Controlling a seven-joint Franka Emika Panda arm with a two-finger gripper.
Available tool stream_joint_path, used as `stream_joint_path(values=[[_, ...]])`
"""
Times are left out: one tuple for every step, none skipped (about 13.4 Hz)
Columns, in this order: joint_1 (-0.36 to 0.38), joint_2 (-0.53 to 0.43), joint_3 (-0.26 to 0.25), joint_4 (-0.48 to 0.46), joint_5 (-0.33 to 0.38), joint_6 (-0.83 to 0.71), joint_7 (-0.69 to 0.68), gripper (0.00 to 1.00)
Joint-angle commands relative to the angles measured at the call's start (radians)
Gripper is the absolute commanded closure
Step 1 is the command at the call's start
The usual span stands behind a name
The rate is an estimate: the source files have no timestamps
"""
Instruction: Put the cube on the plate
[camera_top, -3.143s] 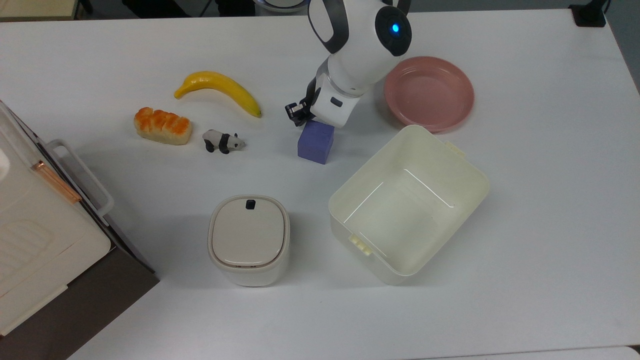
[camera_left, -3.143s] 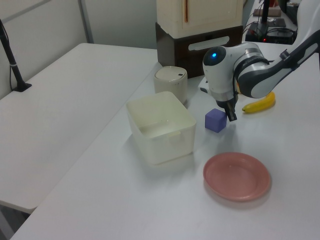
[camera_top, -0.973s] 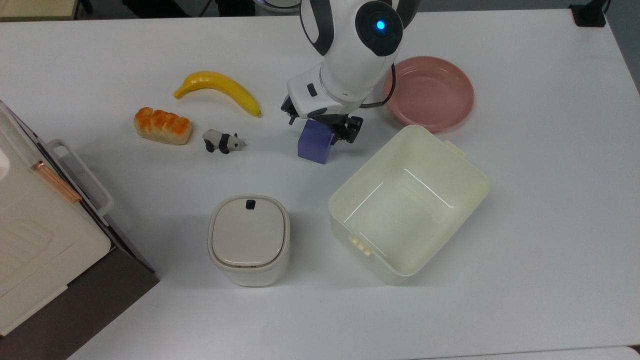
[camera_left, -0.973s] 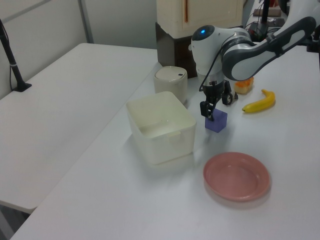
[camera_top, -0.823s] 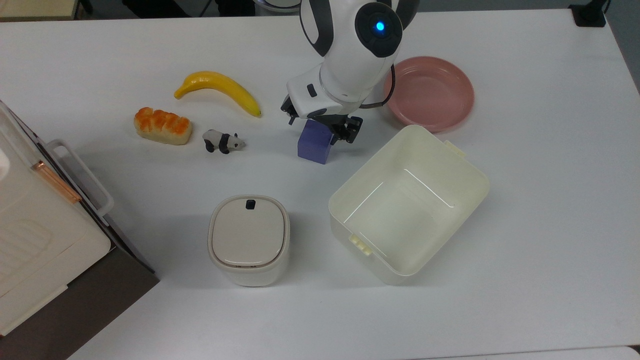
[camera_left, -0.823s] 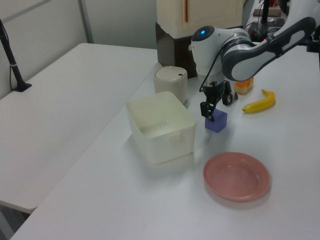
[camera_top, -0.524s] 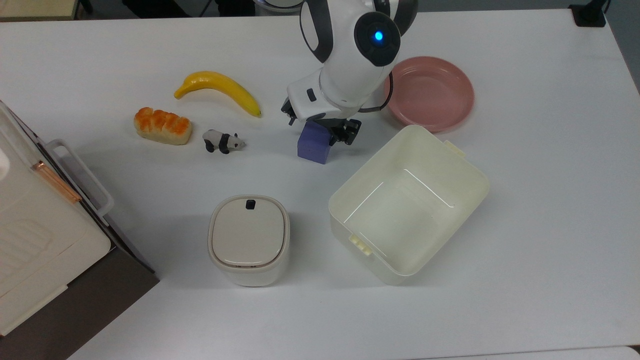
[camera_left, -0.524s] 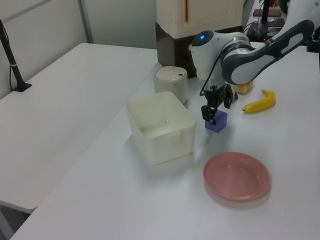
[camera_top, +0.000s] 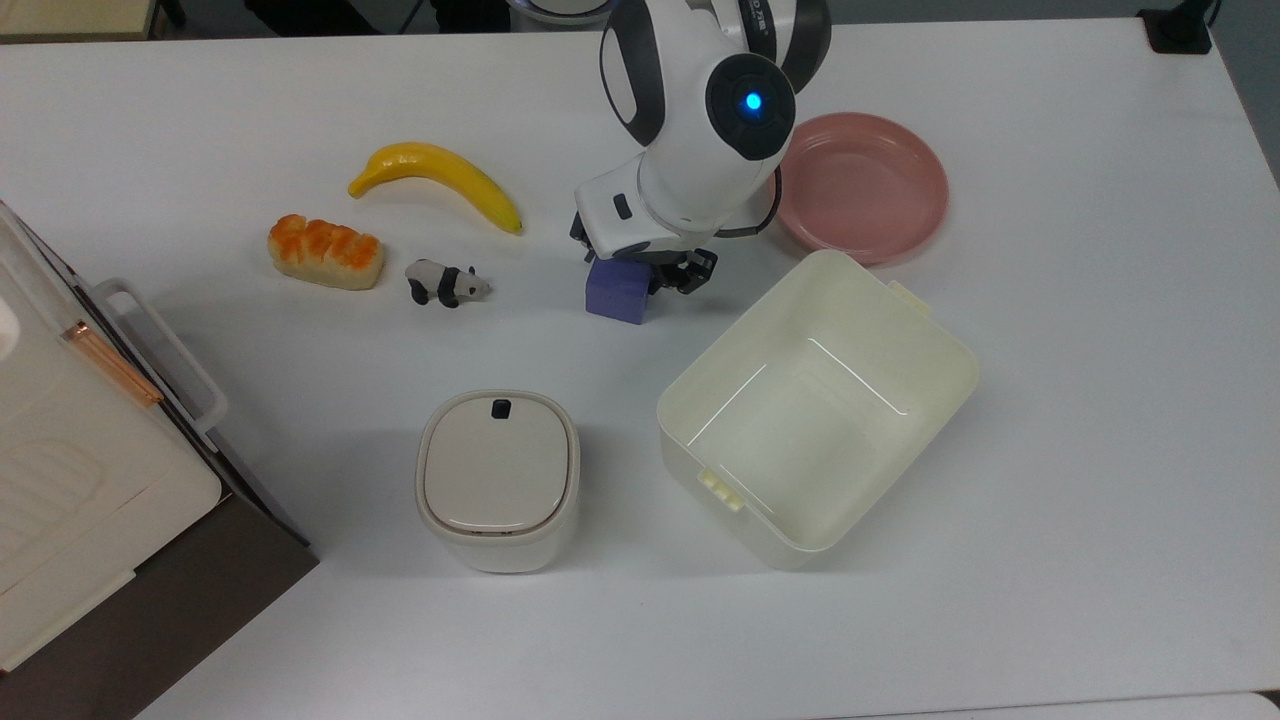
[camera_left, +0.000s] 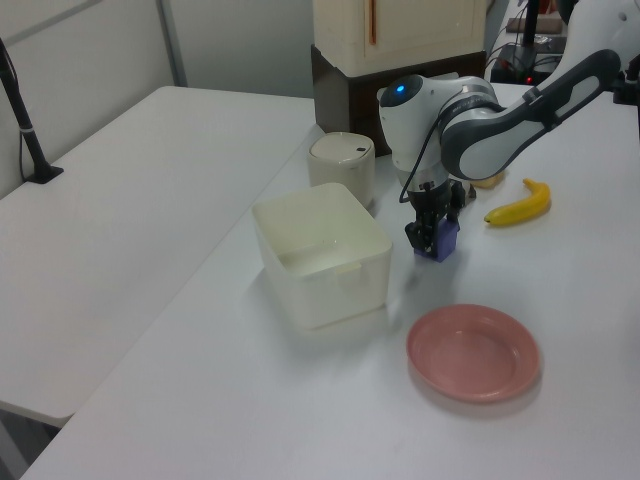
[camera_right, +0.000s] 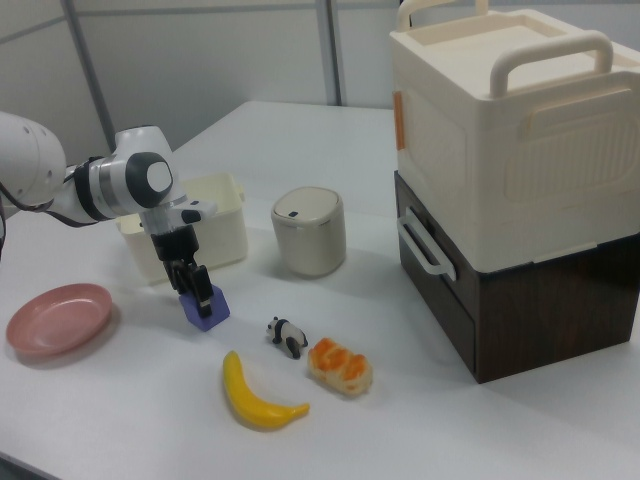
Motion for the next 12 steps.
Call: stream_joint_path(values=[[-0.002, -0.005, -0.001, -0.005, -0.003, 0.023, 0.015, 1.00], [-0.002, -0.005, -0.001, -0.004, -0.003, 0.022, 0.015, 1.00], [-0.001, -0.008, -0.001, -0.004, -0.003, 0.018, 0.013, 1.00], [0.004, -0.014, 0.001, -0.005, -0.006, 0.012, 0.007, 1.00], [0.011, -0.025, 0.001, -0.008, -0.006, 0.008, -0.019, 1.00], [0.016, -0.045, 0.005, -0.010, -0.006, -0.018, -0.059, 1.00], [0.019, -0.078, 0.042, -0.004, -0.006, -0.078, -0.103, 1.00], [0.021, -0.116, 0.077, -0.004, -0.004, -0.115, -0.114, 1.00], [0.024, -0.149, 0.103, -0.004, -0.001, -0.159, -0.116, 1.00], [0.022, -0.160, 0.134, -0.002, 0.002, -0.182, -0.116, 1.00], [0.021, -0.166, 0.169, -0.002, 0.002, -0.202, -0.116, 1.00], [0.022, -0.169, 0.198, -0.002, 0.002, -0.222, -0.110, 1.00]])
